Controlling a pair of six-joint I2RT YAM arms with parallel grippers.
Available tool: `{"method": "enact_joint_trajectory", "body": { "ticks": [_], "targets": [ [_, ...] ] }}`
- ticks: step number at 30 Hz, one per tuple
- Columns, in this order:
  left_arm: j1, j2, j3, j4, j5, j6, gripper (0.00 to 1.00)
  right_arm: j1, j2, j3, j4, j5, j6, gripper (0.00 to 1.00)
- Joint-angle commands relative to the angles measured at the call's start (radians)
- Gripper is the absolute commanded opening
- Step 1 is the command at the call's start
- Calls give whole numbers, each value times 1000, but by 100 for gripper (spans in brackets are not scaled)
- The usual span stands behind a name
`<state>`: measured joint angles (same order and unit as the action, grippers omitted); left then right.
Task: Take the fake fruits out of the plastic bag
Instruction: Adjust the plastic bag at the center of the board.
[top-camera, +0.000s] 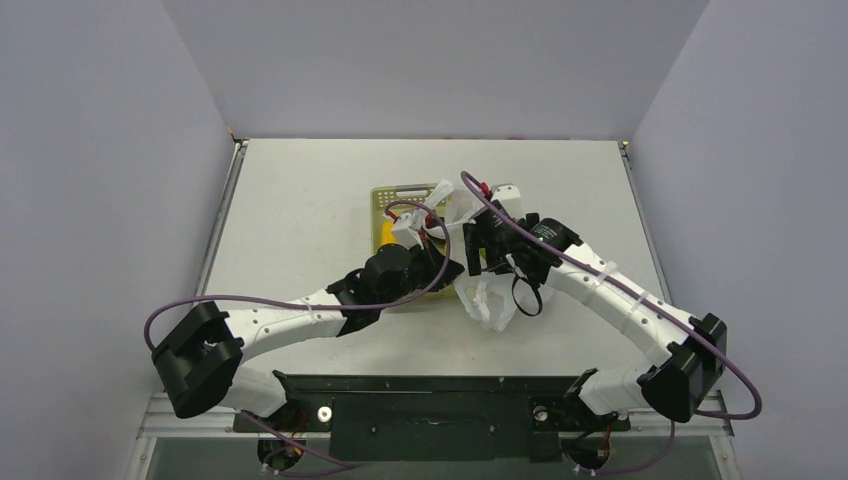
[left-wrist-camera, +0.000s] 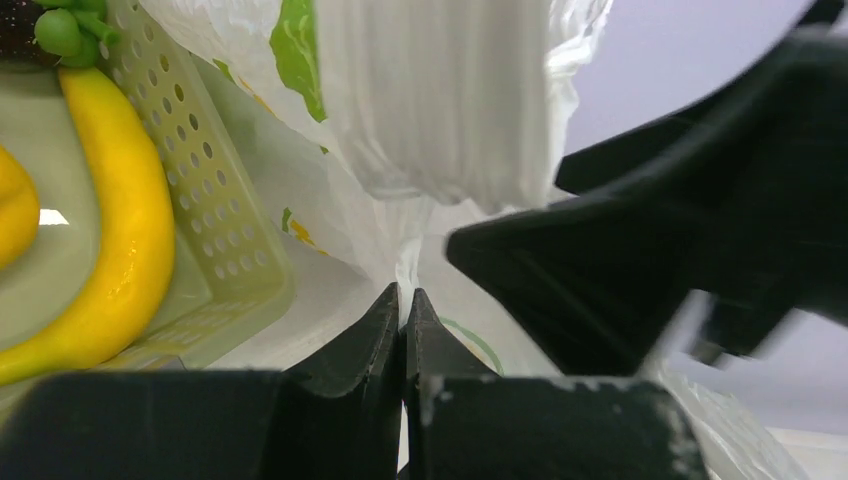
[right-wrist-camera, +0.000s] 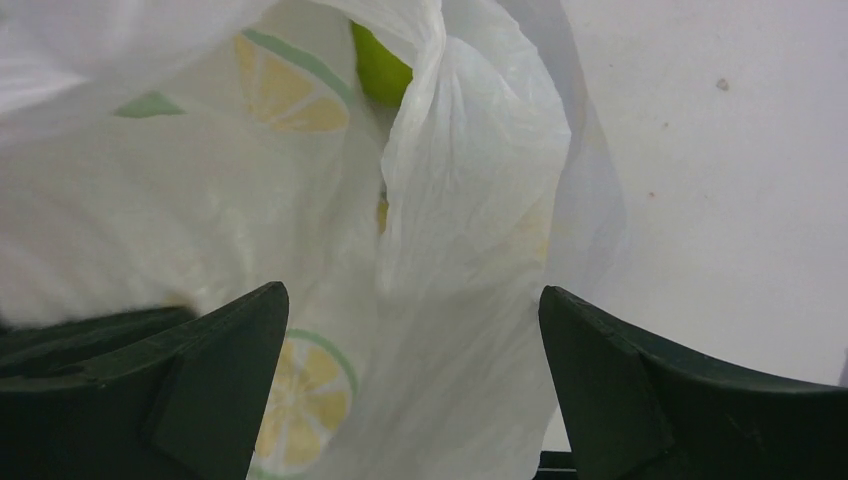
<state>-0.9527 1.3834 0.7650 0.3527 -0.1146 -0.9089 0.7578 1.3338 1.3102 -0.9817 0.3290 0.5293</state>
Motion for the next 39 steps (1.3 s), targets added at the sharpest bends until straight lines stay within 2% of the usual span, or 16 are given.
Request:
{"method": "enact_joint_trajectory", "body": {
  "ticks": [1, 4, 6, 8, 9, 11, 12, 18, 22, 25, 29, 32, 34, 36, 37, 39],
  "targets": [
    [0, -12, 5, 67, 24, 3, 0, -37, 29, -107, 91, 174, -11, 89],
    [2, -11, 12, 55, 28, 11, 0, -61, 6, -201, 145, 251, 20, 77],
    [3, 1, 30, 50, 36, 16, 0, -84, -47, -253, 160, 333, 55, 63],
    [4, 25, 58, 47, 54, 23, 0, -118, -126, -292, 184, 368, 63, 40],
    [6, 38, 70, 44, 63, 25, 0, -158, -183, -312, 205, 362, 52, 21],
    [11, 88, 121, 45, 101, 25, 0, -227, -263, -327, 230, 346, 24, 1],
    [12, 132, 164, 47, 137, 24, 0, -251, -285, -328, 234, 348, 16, 0],
    [17, 309, 415, 30, 211, 43, 0, -432, -376, -218, 282, 304, -152, 0],
    [25, 359, 526, -13, 227, 61, 0, -447, -347, -150, 237, 278, -150, 0],
    [32, 351, 498, -17, 237, 67, 0, -446, -386, -202, 236, 147, -111, 0],
    [47, 315, 346, 6, 288, 59, 1, -444, -488, -428, 249, -21, -29, 0],
    [49, 258, 234, 14, 324, 54, 21, -423, -578, -520, 239, -102, 54, 0],
    [43, 210, 163, 16, 347, 61, 31, -394, -618, -505, 205, -109, 101, 5],
    [37, 165, 127, -12, 375, 74, 37, -394, -642, -471, 152, -87, 138, 19],
    [35, 149, 131, -33, 381, 80, 38, -398, -646, -453, 129, -90, 146, 36],
    [24, 92, 149, -113, 382, 115, 42, -400, -644, -434, 101, -111, 137, 59]
  ]
}}
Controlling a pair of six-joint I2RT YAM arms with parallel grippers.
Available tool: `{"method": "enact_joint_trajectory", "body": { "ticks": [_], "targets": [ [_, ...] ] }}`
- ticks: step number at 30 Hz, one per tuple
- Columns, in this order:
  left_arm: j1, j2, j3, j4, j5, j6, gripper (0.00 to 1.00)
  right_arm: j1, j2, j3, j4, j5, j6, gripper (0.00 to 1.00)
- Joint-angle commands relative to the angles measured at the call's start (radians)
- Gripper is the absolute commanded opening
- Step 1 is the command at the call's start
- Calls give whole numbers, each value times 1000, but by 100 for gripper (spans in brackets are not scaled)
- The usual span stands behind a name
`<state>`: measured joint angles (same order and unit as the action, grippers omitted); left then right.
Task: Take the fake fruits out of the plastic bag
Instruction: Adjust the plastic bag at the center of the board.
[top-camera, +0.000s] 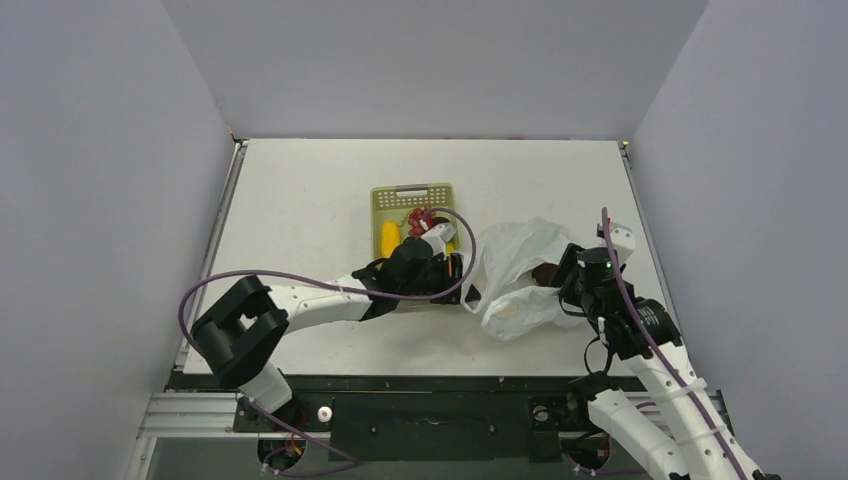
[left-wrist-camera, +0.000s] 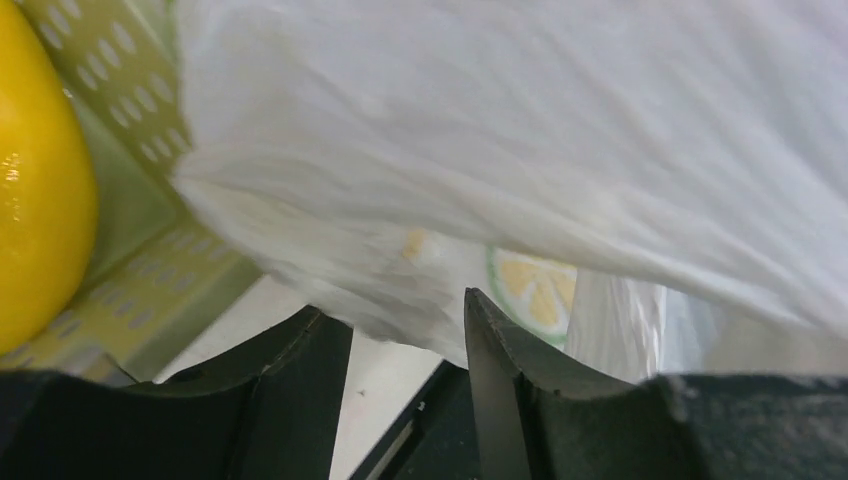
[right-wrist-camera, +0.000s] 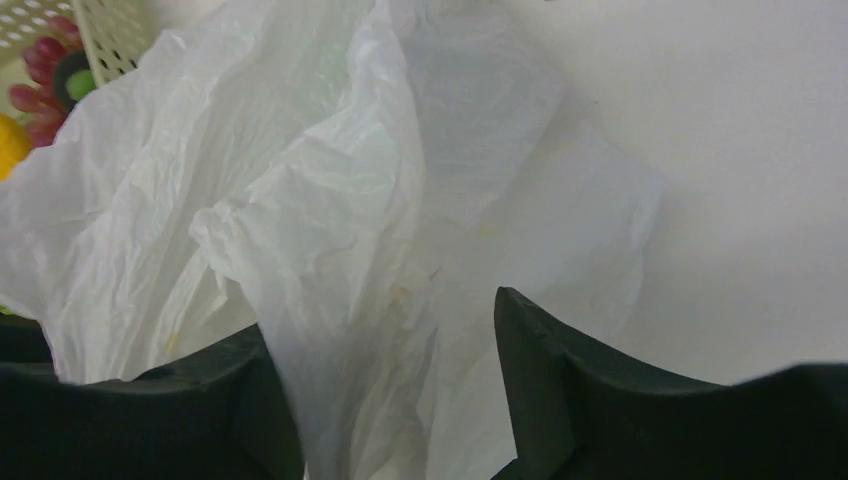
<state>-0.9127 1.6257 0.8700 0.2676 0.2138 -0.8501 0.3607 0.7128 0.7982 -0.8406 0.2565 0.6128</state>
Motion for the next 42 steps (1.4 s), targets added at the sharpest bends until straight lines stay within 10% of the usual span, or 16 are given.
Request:
{"method": "enact_joint_trajectory", "body": {
  "ticks": [1, 15, 26, 29, 34, 42],
  "targets": [
    [-25, -191, 57, -71, 46, 79, 45, -3, -13, 85, -51, -52, 46, 63],
    [-28, -339, 118, -183, 51, 102, 56, 267, 146, 432, -270, -19, 73, 88],
    [-24, -82, 177, 99, 111, -68, 58, 435, 113, 185, -267, 224, 306, 89],
    [-4, -45, 180, 203, 66, -115, 40, 438, 105, 123, -229, 225, 307, 72],
    [68, 81, 252, 301, 30, -154, 24, 438, 29, -22, -215, 237, 377, 4],
    [247, 402, 580, 411, 132, -273, 3, 430, -151, -241, -137, 255, 564, 0]
  ]
}}
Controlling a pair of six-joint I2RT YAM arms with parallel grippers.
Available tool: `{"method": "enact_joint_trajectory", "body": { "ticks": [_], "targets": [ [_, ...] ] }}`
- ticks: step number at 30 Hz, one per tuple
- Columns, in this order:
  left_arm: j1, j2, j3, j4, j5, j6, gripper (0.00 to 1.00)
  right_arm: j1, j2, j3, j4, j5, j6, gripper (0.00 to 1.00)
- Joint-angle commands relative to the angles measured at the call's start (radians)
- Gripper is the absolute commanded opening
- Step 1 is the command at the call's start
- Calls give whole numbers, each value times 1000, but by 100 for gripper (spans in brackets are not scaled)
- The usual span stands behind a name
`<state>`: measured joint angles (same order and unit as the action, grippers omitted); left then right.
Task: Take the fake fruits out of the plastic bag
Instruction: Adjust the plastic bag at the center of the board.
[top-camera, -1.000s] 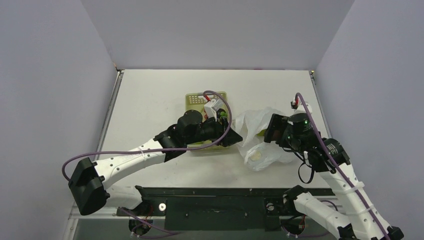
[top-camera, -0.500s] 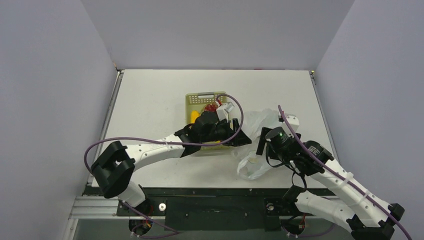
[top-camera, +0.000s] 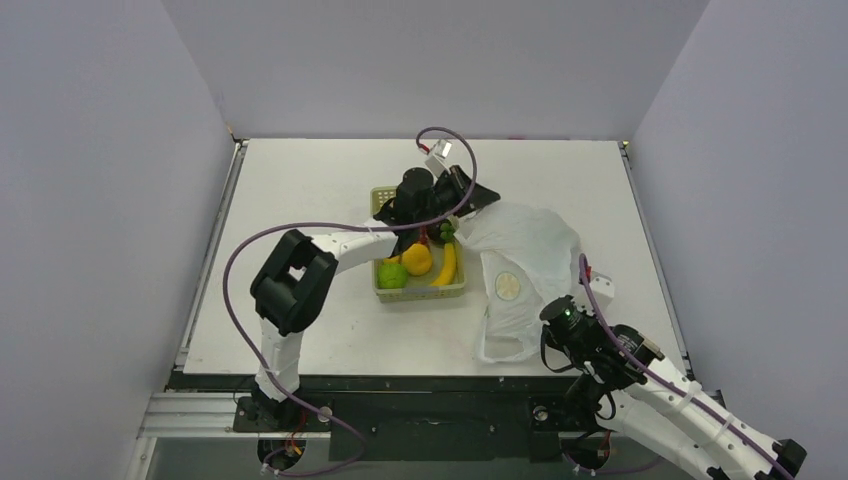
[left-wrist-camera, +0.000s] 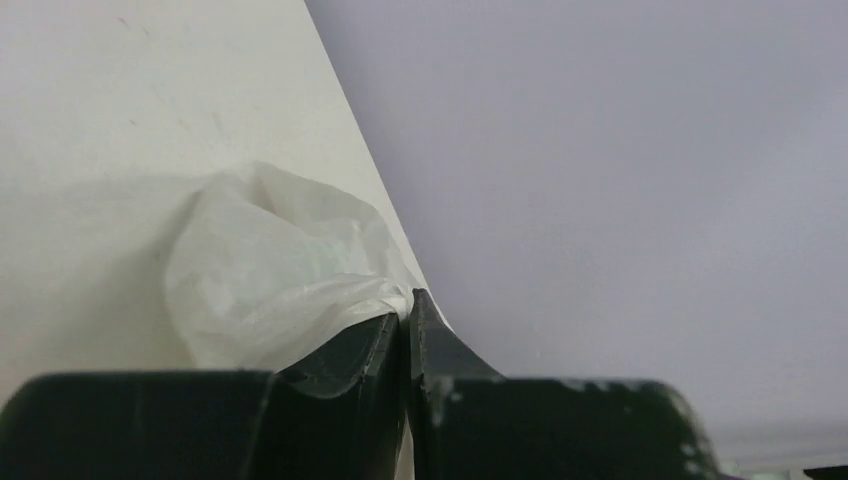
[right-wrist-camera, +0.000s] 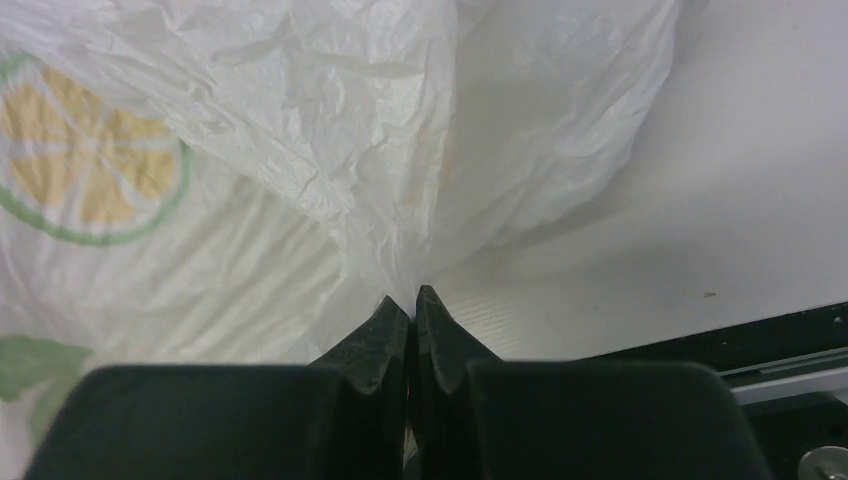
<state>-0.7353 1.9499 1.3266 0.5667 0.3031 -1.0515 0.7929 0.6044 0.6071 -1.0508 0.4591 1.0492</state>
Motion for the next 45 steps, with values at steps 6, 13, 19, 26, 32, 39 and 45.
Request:
{"method": "enact_joint_trajectory", "body": {
  "ticks": [6, 13, 19, 26, 32, 39, 45],
  "targets": [
    [94, -8, 95, -10, 136, -19, 31, -53, -51, -70, 131, 44, 81, 0],
    [95, -342, -116, -260, 223, 210, 49, -94, 12, 30, 171, -41, -176, 0],
    [36, -572, -192, -537, 171, 377, 50, -120, -1, 55, 175, -130, -187, 0],
    [-183, -609, -353, -278, -7, 297, 42, -122, -63, 106, 128, -129, -168, 0],
    [-375, -468, -350, -90, -235, 313, 40, -122, -84, 163, 49, -94, -169, 0],
    [-404, -330, -359, 52, -347, 264, 40, -122, -136, 180, -1, -75, -135, 0],
    [-406, -145, -338, 178, -306, 209, 39, -123, -140, 225, -38, -59, -130, 0]
  ]
}}
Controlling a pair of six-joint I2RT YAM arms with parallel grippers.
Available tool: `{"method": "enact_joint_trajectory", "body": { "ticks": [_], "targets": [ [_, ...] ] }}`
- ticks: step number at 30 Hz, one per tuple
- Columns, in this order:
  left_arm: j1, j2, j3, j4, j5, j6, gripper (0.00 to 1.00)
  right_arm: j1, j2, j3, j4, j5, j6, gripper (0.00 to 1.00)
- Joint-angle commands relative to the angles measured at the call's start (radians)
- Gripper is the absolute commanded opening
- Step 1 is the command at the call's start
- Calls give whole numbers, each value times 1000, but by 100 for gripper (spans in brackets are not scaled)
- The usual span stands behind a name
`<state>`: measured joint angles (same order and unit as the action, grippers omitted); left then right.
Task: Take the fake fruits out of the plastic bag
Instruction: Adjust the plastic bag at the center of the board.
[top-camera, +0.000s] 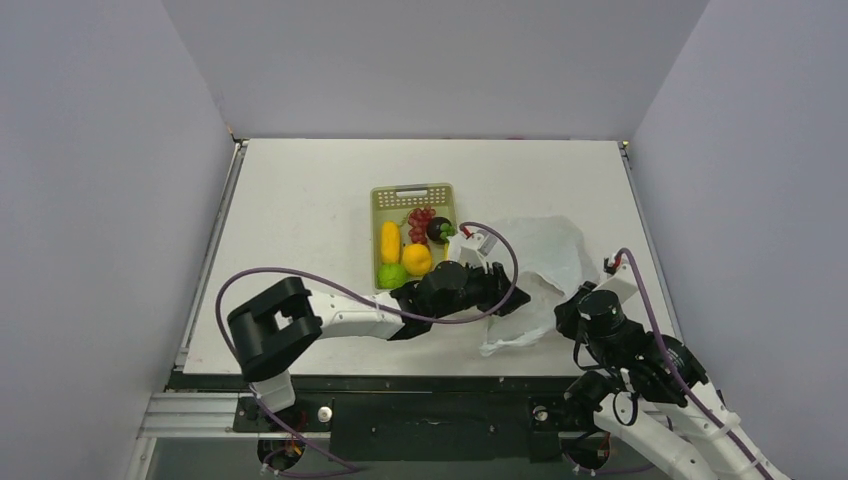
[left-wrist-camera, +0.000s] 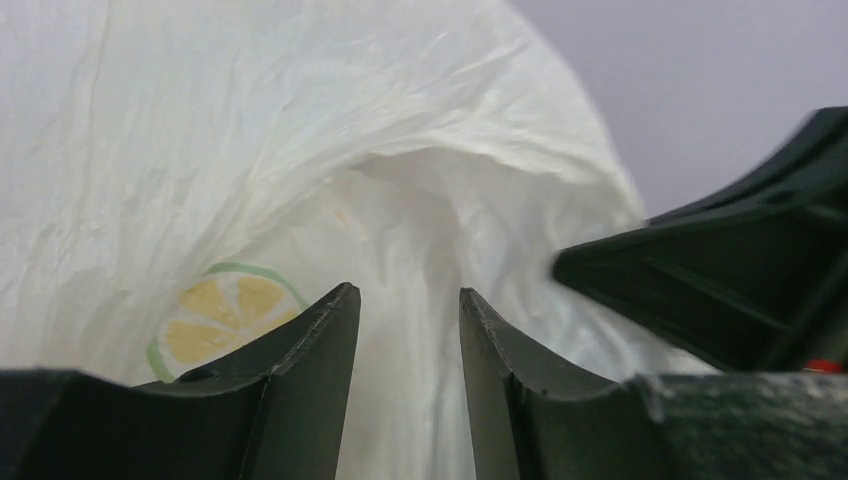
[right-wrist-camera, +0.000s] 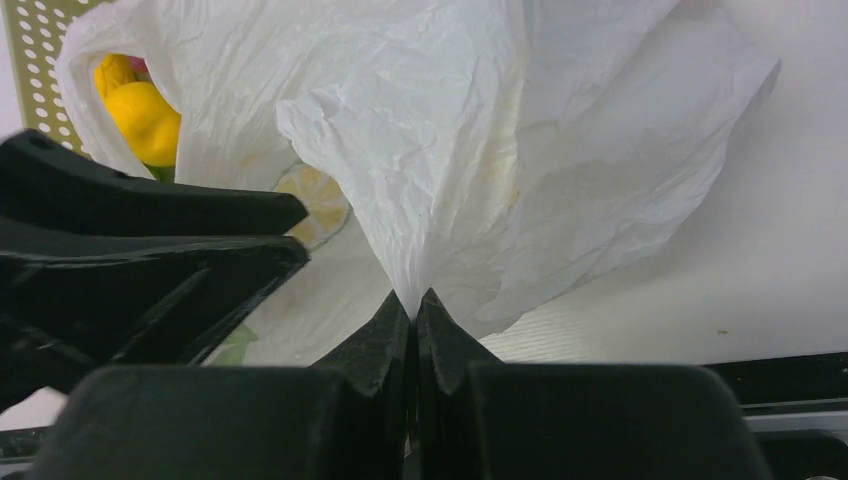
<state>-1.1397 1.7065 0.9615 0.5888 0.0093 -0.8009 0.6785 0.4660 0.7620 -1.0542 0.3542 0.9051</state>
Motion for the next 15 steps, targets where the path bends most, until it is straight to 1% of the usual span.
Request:
{"method": "enact_joint_trajectory", "body": {
  "ticks": [1, 2, 4, 6, 7, 8, 9, 10, 11, 12, 13, 14, 15],
  "targets": [
    [-2, 114, 31, 172, -10, -44, 39, -8, 2, 77, -45, 58, 22, 0],
    [-1, 147, 36, 174, -10, -42, 40, -8, 6, 88, -70, 84, 43, 0],
    [2, 191, 55, 158, 14, -47, 41, -9, 26, 107, -97, 116, 71, 9],
    [6, 220, 57, 162, 36, -64, 41, -11, 76, 142, -118, 120, 66, 34],
    [5, 225, 48, 171, 38, -69, 41, -15, 126, 177, -129, 132, 62, 41],
    [5, 229, 42, 173, 38, -70, 41, -18, 149, 192, -142, 140, 46, 52],
    [5, 230, 36, 174, 36, -71, 42, -28, 196, 217, -144, 155, 34, 58],
    [6, 232, 31, 175, 35, -74, 42, -38, 220, 227, -141, 161, 2, 67],
    [8, 232, 24, 178, 38, -82, 42, -68, 266, 245, -135, 157, -19, 69],
    [10, 232, 19, 191, 44, -88, 43, -86, 290, 255, -117, 147, -73, 74],
    [11, 230, 8, 198, 47, -98, 43, -121, 338, 263, -104, 110, -108, 77],
    [12, 226, 3, 207, 48, -101, 43, -134, 363, 266, -77, 89, -168, 78],
    [12, 218, -5, 208, 48, -103, 43, -149, 411, 275, -71, 71, -189, 78]
  ]
}}
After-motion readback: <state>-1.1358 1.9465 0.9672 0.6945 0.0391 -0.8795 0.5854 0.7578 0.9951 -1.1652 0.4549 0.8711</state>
